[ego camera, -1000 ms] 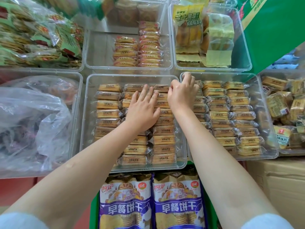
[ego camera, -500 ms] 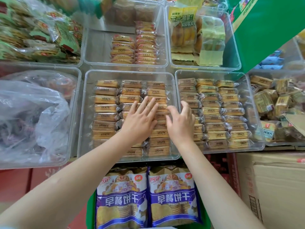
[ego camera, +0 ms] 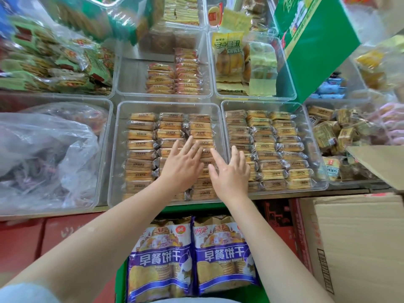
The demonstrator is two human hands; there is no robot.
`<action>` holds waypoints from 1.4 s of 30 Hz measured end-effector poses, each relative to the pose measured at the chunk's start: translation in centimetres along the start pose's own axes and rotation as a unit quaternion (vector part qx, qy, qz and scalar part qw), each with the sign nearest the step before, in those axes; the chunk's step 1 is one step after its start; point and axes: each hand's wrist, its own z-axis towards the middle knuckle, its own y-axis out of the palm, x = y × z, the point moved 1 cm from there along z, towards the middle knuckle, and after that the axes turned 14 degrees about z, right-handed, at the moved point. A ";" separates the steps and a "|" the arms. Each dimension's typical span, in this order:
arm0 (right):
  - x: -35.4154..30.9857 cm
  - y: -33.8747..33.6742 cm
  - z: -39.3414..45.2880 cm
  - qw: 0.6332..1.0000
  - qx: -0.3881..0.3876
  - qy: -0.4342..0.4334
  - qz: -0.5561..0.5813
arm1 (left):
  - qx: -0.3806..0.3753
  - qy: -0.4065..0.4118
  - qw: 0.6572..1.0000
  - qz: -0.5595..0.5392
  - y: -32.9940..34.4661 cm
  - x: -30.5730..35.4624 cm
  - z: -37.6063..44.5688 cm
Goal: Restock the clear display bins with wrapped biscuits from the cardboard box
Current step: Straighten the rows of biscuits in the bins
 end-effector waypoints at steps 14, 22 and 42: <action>-4.0 2.7 -1.8 0.989 0.030 -0.131 0.062 | 0.086 -0.150 0.955 -0.240 3.6 -5.9 -10.8; -5.9 2.7 -2.9 0.997 -0.077 -0.020 -0.015 | 0.105 -0.212 0.927 -0.292 3.8 -5.4 -12.0; -6.2 3.5 -3.0 0.991 -0.092 0.046 -0.091 | 0.029 -0.221 0.944 -0.244 2.9 -5.0 -10.8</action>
